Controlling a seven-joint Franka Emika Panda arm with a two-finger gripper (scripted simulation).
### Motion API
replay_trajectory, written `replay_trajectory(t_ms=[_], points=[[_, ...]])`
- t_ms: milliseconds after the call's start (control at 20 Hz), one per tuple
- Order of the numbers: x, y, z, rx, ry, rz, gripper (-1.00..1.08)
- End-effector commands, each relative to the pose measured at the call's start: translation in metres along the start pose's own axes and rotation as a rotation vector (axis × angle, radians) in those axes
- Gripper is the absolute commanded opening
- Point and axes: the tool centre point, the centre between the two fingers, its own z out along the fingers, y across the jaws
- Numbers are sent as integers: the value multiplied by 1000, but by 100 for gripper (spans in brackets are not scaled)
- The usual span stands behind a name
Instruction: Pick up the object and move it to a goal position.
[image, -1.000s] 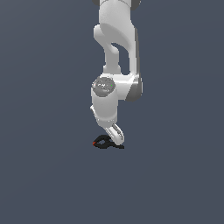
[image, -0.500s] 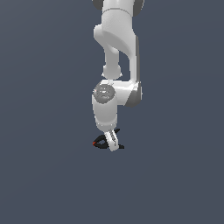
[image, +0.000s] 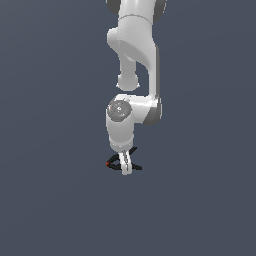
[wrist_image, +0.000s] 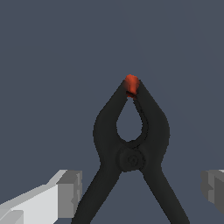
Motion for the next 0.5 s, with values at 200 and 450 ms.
replay_trajectory(t_ms=[200,450], points=[[0,0,1,0,1,13,100],[0,0,15,0,1,14,100]])
